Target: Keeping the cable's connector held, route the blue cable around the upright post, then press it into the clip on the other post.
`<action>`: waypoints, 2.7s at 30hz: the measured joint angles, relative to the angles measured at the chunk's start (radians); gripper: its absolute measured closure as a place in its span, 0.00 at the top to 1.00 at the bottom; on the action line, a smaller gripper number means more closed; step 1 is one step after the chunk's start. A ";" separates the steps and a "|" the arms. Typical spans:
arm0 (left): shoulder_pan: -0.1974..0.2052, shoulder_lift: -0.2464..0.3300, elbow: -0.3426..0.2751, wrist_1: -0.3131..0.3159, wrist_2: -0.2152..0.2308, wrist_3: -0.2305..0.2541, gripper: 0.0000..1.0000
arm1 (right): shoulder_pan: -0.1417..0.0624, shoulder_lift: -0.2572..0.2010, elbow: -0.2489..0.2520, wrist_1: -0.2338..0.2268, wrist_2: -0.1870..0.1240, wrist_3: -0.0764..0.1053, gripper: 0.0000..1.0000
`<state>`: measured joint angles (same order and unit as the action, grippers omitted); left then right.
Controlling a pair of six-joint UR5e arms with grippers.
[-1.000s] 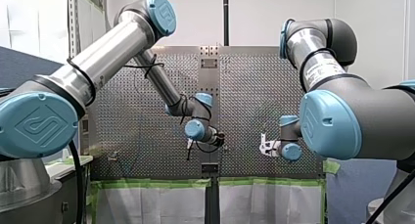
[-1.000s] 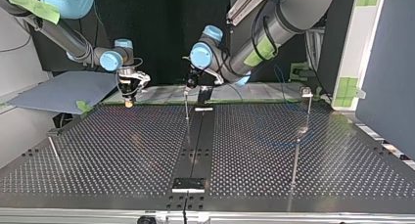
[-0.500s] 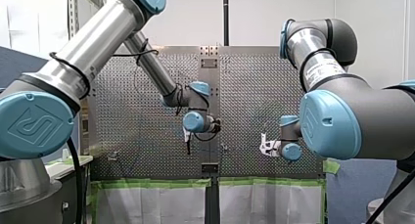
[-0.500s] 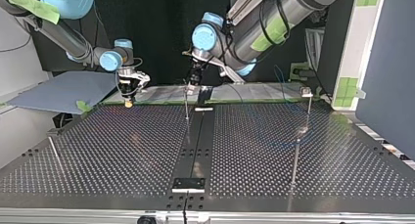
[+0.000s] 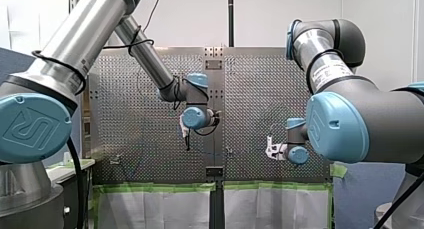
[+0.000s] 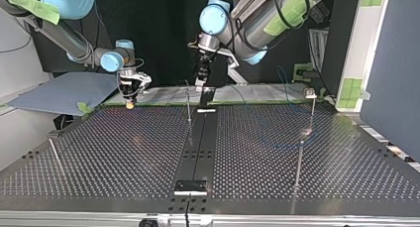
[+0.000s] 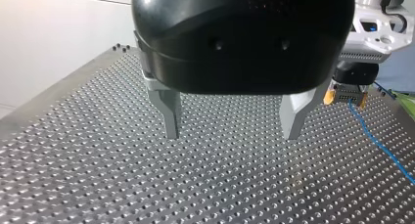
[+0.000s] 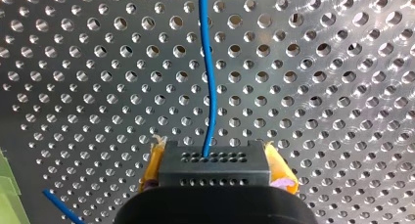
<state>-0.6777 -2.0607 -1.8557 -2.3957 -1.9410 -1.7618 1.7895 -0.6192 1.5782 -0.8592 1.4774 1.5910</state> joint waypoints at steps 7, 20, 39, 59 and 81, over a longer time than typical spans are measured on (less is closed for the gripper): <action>-0.008 0.066 -0.066 0.001 -0.006 0.001 0.99 | 0.000 0.000 0.000 0.000 0.000 0.000 0.00; -0.016 0.192 -0.192 0.004 -0.008 0.000 0.99 | -0.004 0.000 -0.003 0.001 0.000 0.003 0.00; -0.016 0.286 -0.286 0.010 -0.008 0.001 0.99 | -0.006 0.000 -0.007 0.005 0.000 0.000 0.00; -0.016 0.287 -0.287 0.010 -0.008 0.001 0.99 | -0.006 0.000 -0.006 0.005 0.000 0.000 0.00; -0.016 0.287 -0.287 0.010 -0.008 0.001 0.99 | -0.006 0.000 -0.006 0.005 0.000 0.000 0.00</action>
<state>-0.6937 -1.7741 -2.1423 -2.3855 -1.9488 -1.7610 1.7833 -0.6192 1.5717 -0.8546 1.4774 1.5911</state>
